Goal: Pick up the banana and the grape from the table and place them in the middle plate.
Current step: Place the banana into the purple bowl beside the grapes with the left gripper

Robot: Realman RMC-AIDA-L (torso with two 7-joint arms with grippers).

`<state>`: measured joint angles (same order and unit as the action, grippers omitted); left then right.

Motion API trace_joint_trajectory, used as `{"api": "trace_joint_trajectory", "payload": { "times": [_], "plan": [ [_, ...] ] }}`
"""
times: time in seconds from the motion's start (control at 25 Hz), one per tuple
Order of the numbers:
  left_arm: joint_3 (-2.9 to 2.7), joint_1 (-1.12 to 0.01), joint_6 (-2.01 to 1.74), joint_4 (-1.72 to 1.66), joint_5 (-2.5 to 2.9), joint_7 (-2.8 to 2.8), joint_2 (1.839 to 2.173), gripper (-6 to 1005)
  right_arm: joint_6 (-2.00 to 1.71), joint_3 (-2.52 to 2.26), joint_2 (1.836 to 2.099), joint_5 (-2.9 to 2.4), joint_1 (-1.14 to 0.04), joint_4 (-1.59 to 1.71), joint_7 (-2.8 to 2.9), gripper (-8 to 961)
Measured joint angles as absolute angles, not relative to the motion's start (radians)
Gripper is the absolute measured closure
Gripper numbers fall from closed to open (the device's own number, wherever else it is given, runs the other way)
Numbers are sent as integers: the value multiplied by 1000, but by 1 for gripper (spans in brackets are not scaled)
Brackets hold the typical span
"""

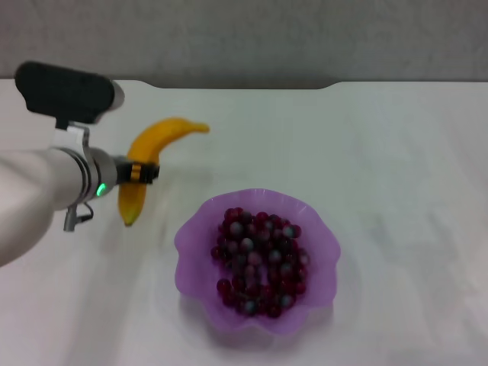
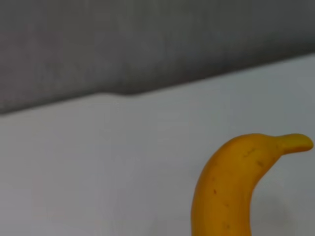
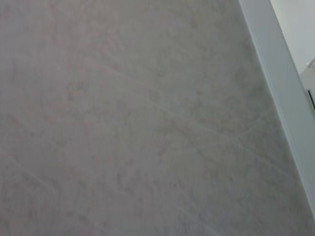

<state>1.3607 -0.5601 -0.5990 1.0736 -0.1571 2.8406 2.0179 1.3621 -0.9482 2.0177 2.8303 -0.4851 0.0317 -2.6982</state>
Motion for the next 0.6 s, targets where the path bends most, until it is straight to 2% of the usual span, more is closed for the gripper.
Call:
{"api": "trace_joint_trajectory", "payload": {
  "times": [0.6],
  "plan": [
    [1384, -334, -790, 1613, -56, 2843, 1992, 498, 1361, -953, 2017, 2830, -487, 18, -2702, 68]
  ]
}}
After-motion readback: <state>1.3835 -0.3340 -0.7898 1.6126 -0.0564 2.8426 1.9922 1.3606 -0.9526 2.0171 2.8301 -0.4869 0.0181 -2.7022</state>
